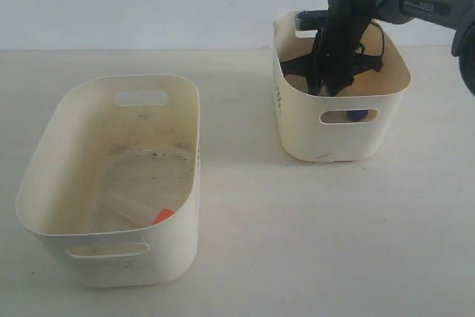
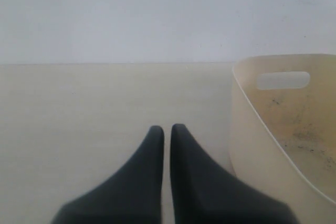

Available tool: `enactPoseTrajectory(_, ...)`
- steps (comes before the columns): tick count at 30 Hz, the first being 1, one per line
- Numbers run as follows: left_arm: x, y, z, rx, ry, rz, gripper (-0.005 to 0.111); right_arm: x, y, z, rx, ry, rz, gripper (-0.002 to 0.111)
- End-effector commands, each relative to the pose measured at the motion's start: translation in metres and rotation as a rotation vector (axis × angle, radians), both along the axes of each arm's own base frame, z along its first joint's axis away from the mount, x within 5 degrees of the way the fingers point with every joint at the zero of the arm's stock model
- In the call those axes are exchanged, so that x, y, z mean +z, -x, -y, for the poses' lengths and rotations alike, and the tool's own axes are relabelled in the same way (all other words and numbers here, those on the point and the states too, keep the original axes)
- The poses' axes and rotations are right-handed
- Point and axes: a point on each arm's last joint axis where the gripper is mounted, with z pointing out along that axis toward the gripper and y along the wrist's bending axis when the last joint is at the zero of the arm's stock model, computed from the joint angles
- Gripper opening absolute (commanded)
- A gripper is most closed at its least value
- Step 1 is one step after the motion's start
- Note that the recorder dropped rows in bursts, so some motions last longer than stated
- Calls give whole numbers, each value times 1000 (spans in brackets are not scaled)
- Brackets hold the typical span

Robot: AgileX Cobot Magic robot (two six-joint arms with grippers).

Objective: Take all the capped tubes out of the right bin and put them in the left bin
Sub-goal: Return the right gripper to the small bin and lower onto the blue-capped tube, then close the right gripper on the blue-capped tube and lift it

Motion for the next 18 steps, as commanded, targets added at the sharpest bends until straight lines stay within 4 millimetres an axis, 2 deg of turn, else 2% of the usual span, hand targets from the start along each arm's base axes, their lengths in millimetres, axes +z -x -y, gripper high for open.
enactPoseTrajectory(1, 3, 0, 0, 1, 4, 22, 4, 60, 5, 18, 21, 48, 101, 0)
enactPoseTrajectory(8, 3, 0, 0, 1, 4, 22, 4, 124, 28, 22, 30, 3, 139, 0)
enactPoseTrajectory(13, 3, 0, 0, 1, 4, 22, 4, 163, 53, 14, 108, -139, 142, 0)
enactPoseTrajectory(18, 3, 0, 0, 1, 4, 22, 4, 183, 81, 8, 171, -273, 161, 0)
